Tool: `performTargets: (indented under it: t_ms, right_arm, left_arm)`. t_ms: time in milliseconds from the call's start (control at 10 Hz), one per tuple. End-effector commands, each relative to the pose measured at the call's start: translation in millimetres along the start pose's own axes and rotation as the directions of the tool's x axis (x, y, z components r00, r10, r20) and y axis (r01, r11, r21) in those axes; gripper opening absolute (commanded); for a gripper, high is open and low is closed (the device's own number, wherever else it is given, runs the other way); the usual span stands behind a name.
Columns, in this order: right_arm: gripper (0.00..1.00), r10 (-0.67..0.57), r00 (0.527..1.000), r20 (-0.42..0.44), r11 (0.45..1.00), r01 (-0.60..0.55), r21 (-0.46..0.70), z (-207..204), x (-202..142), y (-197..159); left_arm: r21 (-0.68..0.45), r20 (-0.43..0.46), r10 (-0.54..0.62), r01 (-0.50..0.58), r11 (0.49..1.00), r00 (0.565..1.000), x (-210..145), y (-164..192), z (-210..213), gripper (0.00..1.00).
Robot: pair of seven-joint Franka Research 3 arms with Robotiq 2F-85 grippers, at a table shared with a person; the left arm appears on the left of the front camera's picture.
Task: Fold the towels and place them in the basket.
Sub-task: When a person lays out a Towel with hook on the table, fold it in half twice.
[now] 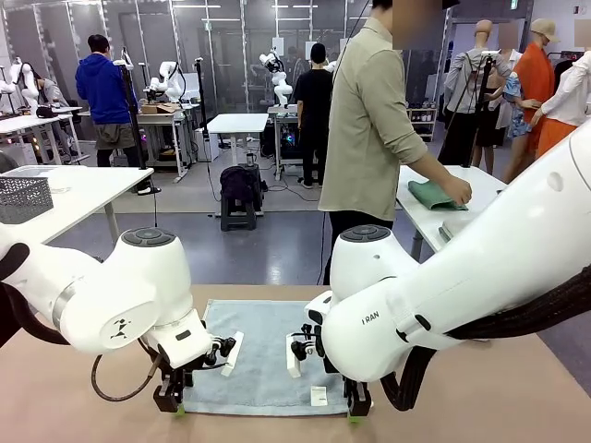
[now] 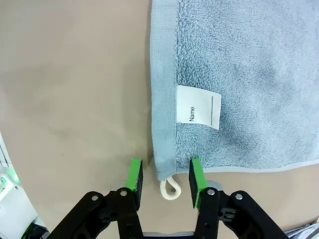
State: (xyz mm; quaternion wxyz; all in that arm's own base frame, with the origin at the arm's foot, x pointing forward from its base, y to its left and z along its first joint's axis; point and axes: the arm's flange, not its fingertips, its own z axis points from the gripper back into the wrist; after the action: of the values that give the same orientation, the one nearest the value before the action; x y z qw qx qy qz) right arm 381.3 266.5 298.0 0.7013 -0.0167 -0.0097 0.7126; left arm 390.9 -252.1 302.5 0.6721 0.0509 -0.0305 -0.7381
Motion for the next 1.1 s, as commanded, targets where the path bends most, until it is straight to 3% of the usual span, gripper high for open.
performTargets:
  t_ms: [0, 100, 200, 300, 400, 500, 600, 1000]
  right_arm:
    - [0.29, -0.008, 1.000, -0.014, 1.000, 0.008, -0.022, -5, 4, -2]
    - [0.29, -0.004, 1.000, -0.015, 1.000, 0.004, -0.029, -6, 4, -2]
    - [0.09, -0.002, 1.000, -0.015, 0.999, 0.001, -0.033, -7, 4, -2]
    - [0.23, 0.002, 1.000, -0.013, 0.999, -0.002, -0.034, -8, 4, -2]
    - [0.00, 0.007, 1.000, -0.020, 0.999, -0.007, -0.032, -9, 6, -2]
    - [0.04, 0.007, 1.000, -0.021, 0.999, -0.008, -0.033, -9, 7, -1]
    - [0.00, 0.007, 1.000, -0.022, 0.999, -0.007, -0.033, -9, 8, -1]
    - [0.00, 0.013, 1.000, -0.021, 0.999, -0.013, -0.030, -7, 7, 0]
  left_arm:
    - [0.034, -0.028, 0.014, -0.013, 0.999, 1.000, 5, 3, -5, 0.45]
    - [0.037, -0.029, 0.013, -0.012, 0.999, 0.999, 3, 2, -3, 0.45]
    - [0.040, -0.030, 0.011, -0.010, 0.999, 0.999, 4, 2, -3, 0.25]
    - [0.041, -0.033, 0.009, -0.008, 0.999, 0.999, 6, 2, -5, 0.37]
    - [0.041, -0.038, 0.004, -0.002, 0.999, 0.999, 10, 4, -7, 0.06]
    - [0.042, -0.039, 0.002, 0.000, 0.999, 0.999, 12, 4, -6, 0.17]
    - [0.045, -0.040, 0.002, 0.000, 0.999, 0.999, 12, 4, -5, 0.00]
    - [0.063, -0.031, -0.001, 0.003, 0.998, 1.000, 15, 4, -3, 0.00]
